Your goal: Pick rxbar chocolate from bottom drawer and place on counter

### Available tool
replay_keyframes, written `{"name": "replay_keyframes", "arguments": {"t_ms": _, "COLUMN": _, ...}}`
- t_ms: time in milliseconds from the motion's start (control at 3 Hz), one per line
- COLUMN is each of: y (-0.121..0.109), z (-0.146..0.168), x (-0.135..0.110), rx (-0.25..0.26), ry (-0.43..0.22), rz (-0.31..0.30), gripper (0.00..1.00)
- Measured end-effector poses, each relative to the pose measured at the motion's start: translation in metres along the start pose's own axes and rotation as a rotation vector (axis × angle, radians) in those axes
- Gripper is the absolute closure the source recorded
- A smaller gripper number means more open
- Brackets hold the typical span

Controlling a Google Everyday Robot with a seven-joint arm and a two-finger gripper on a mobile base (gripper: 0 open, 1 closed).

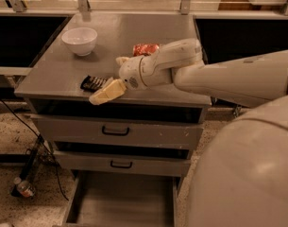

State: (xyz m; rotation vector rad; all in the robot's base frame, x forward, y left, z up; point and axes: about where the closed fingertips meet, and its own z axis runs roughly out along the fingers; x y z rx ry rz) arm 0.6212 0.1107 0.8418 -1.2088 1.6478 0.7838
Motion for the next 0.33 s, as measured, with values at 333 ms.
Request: {"name": "replay_keyframes", "arguments": {"t_ms": 333, "y": 0.0000, "z": 0.0000, "x": 0.0000, "rx": 0.000, "ry": 0.000, "rz": 0.000, "gripper": 0.00}}
